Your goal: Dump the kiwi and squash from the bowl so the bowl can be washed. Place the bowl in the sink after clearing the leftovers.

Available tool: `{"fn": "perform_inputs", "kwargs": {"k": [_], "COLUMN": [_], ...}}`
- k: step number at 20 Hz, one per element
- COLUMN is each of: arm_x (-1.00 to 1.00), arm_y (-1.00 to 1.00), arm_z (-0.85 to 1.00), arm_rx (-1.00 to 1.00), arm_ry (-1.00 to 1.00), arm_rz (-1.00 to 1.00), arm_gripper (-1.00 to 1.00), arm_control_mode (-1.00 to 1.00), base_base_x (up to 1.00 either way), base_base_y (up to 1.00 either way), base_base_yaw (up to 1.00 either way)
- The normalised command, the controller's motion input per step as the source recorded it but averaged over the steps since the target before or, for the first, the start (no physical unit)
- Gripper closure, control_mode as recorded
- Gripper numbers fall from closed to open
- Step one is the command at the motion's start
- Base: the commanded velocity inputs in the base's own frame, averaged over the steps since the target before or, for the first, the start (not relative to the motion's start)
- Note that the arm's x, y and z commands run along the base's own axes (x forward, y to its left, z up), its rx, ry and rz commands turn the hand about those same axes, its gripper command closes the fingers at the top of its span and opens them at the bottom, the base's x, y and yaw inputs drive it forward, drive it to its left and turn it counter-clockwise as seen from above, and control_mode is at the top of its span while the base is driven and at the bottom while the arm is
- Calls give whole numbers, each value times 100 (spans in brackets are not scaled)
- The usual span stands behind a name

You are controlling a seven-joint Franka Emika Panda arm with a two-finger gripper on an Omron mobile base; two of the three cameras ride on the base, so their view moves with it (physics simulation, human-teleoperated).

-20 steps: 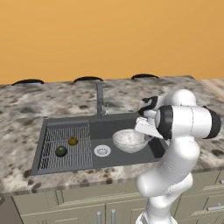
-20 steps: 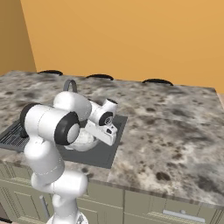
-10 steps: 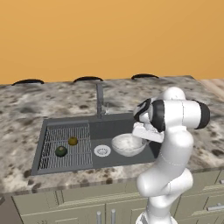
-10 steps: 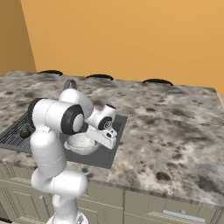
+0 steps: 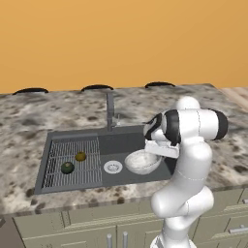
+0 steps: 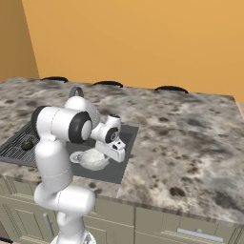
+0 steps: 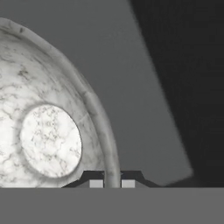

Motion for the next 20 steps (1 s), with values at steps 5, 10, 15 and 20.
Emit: {"fn": "perform_inputs", "kwargs": {"k": [5, 10, 15, 20], "arm_x": [56, 53, 13, 37], "arm_y": [34, 2, 7, 37], "arm_z": [-29, 0, -39, -61], "arm_rx": [-5, 4, 0, -4], "arm_ry": [0, 1, 4, 6], "arm_rz": [-6, -1, 8, 2], "arm_gripper": [100, 100, 100, 100], "arm_control_mode": [-100, -100, -100, -100], "base_base_x": [0, 0, 0, 0], "base_base_y": [0, 0, 0, 0], "base_base_yaw": [0, 0, 0, 0]}}
